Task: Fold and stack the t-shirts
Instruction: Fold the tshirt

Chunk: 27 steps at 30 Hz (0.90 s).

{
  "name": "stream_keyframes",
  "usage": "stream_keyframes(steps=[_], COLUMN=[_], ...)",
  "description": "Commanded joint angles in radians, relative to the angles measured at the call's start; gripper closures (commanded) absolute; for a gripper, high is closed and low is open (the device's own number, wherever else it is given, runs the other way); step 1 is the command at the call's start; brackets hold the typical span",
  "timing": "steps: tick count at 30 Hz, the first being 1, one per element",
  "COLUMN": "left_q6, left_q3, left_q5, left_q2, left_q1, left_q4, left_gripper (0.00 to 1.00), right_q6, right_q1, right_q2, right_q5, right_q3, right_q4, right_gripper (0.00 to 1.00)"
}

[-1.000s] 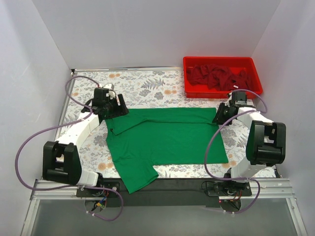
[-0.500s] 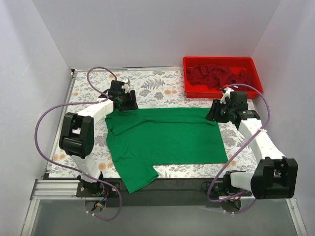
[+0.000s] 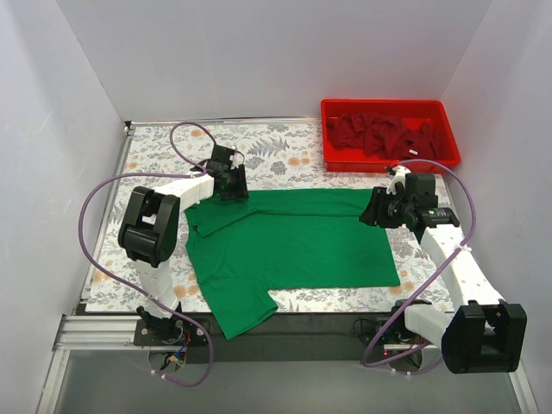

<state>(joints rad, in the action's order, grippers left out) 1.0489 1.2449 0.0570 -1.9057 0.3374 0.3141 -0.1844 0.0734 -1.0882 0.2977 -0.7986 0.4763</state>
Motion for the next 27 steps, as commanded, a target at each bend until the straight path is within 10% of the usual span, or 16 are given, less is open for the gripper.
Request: stream_keyframes(steps=[1, 8, 17, 27], left_q6=[0.02, 0.02, 0.036, 0.098], left_q3=[0.044, 0.033, -0.002, -0.045], left_q5=[-0.086, -0.123, -0.134, -0.174], left_q2=[0.0, -0.001, 0.051, 0.172], left_q1=[0.017, 0.037, 0.06, 0.1], left_q4=[0.011, 0.025, 0.057, 0.146], left_gripper=[0.59, 0.66, 0.99, 1.0], right_q6=[0.014, 0.023, 0.028, 0.046], right_q1=[0.003, 0.003, 0.003, 0.003], right_q2=[0.028, 0.04, 0.036, 0.027], right_q5=[0.029, 0.038, 0.052, 0.063], right_q3=[0.013, 0.03, 0.026, 0.021], right_q4=[-0.001, -0.002, -0.004, -0.002], right_gripper=[0.57, 0.57, 0.57, 0.57])
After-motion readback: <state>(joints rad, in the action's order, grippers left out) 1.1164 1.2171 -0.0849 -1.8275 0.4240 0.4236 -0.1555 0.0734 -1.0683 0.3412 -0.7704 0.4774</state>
